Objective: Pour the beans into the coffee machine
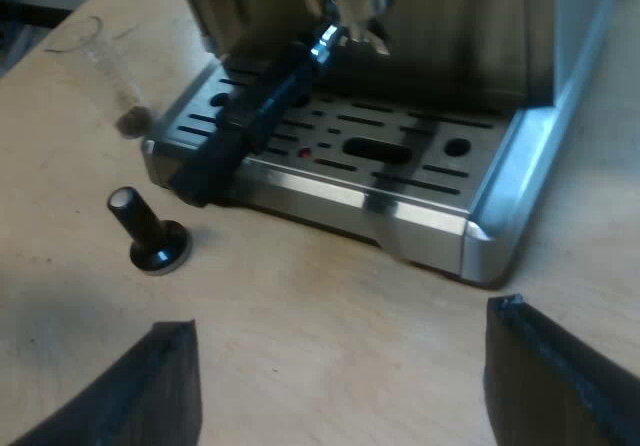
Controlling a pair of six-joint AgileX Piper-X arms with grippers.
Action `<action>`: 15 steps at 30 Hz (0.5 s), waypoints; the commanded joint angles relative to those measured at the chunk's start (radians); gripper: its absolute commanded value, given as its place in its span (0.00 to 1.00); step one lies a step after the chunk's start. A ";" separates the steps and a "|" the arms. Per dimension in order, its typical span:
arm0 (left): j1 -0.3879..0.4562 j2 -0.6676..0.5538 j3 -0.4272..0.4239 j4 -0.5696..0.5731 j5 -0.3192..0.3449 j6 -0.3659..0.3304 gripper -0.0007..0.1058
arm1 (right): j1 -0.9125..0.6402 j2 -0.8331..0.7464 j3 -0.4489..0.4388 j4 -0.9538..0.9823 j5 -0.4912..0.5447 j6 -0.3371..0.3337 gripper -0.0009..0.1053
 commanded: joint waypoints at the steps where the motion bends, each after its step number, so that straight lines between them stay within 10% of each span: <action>1: -0.003 0.003 -0.005 -0.003 -0.010 -0.009 0.65 | 0.038 0.028 -0.013 -0.054 -0.029 -0.013 0.59; 15: -0.003 0.003 -0.005 -0.003 -0.010 -0.009 0.65 | 0.203 0.190 -0.013 -0.202 -0.025 -0.013 0.59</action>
